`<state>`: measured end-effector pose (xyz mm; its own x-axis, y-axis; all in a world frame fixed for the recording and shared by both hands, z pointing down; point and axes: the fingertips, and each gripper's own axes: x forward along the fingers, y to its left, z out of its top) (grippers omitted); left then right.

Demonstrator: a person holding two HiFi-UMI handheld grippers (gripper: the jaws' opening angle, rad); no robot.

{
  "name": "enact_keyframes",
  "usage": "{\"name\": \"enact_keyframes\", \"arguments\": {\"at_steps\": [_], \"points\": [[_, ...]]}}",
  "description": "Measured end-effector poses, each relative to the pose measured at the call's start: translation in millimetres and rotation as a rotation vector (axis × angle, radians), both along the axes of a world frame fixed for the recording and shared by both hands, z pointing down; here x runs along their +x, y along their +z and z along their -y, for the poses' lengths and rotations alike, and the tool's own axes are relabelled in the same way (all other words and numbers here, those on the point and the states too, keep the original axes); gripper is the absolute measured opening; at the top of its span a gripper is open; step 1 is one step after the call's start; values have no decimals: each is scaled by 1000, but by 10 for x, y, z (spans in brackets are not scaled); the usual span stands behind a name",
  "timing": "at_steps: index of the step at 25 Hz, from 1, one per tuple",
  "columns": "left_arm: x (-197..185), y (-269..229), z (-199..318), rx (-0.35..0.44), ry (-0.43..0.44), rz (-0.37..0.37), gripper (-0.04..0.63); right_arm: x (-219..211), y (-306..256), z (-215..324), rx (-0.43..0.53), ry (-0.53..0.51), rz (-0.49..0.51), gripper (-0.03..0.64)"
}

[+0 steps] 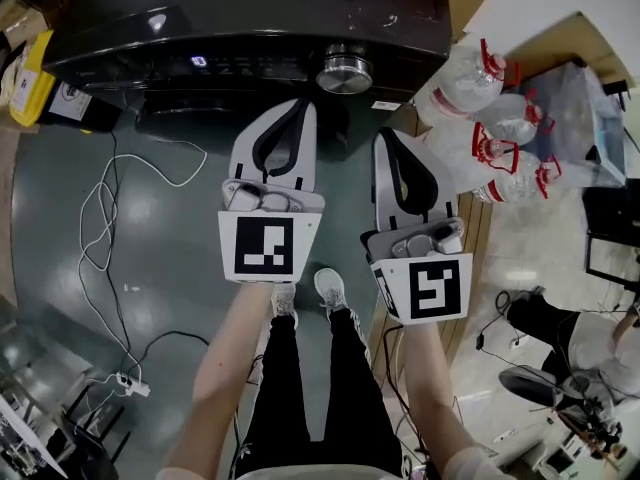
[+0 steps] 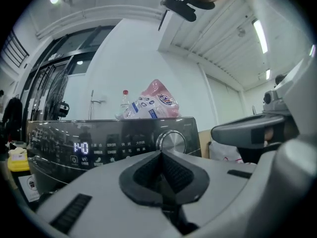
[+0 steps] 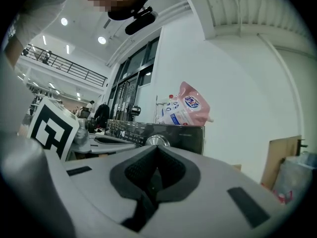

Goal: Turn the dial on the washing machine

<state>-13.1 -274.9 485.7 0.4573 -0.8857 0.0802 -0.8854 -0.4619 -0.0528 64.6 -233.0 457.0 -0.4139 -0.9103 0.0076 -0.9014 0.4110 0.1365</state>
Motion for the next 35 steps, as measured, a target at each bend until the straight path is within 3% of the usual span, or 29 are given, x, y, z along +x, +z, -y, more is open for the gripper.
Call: {"name": "enact_keyframes", "arguments": {"at_steps": [8, 29, 35], "points": [[72, 44, 192, 14, -12, 26, -2, 198, 134, 54, -25, 9, 0, 3], [112, 25, 231, 2, -32, 47, -2, 174, 111, 124, -16, -25, -9, 3], [99, -113, 241, 36, -32, 63, -2, 207, 117, 113, -18, -19, -13, 3]]}}
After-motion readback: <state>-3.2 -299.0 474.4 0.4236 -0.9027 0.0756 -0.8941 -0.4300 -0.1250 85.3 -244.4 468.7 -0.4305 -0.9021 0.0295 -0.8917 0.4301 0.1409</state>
